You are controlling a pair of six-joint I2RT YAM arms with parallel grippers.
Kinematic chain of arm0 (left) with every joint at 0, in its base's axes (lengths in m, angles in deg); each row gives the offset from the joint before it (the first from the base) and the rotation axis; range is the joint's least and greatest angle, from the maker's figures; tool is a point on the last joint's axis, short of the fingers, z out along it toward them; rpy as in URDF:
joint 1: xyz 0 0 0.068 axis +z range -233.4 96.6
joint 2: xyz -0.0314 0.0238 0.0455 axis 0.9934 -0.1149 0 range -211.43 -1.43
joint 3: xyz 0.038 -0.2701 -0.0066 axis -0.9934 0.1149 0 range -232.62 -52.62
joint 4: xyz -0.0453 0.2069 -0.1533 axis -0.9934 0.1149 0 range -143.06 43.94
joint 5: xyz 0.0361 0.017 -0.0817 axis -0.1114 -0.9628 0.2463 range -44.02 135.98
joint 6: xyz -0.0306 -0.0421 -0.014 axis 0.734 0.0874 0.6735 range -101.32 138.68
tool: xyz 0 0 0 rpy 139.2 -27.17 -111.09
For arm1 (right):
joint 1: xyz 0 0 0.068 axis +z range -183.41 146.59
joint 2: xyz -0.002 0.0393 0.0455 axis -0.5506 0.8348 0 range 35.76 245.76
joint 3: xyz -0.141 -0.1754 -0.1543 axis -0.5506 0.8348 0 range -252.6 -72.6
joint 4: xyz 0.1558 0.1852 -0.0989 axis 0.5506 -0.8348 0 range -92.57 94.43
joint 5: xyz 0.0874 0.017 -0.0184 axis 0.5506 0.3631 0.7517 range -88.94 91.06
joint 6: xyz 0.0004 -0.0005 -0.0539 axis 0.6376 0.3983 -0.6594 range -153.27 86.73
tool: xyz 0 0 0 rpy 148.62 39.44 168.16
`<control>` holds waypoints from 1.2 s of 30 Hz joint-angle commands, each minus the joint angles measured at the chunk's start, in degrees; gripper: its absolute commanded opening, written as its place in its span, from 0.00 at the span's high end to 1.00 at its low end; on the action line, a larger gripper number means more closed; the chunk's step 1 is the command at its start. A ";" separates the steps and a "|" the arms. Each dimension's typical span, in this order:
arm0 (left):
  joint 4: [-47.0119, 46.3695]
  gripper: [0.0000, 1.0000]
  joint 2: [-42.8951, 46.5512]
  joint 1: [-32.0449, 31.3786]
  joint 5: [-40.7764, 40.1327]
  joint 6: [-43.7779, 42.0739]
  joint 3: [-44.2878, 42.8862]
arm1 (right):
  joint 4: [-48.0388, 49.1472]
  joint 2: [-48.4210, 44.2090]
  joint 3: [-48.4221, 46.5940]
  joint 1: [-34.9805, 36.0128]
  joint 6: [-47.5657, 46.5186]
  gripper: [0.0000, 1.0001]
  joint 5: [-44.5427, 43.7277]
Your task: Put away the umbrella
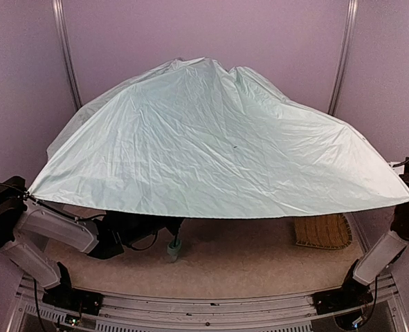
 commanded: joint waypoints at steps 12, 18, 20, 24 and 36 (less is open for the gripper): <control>-15.11 1.00 1.22 -0.67 -2.40 1.99 -1.48 | 1.97 4.65 -4.15 -2.82 12.96 0.57 14.45; -14.63 1.00 0.94 -0.55 -3.47 3.78 -1.73 | 5.51 4.79 -4.46 -2.79 15.19 0.49 15.36; -12.54 1.00 0.94 -0.18 -5.16 5.17 -2.56 | 6.21 4.32 -4.45 -2.80 15.24 0.47 15.46; -7.68 1.00 0.69 -0.29 -6.34 6.34 -4.61 | 7.15 4.63 -6.53 -2.80 16.77 0.36 15.02; -6.21 1.00 -1.17 -1.69 -6.93 4.58 -6.08 | 2.58 12.88 -19.72 -2.80 19.69 0.31 7.17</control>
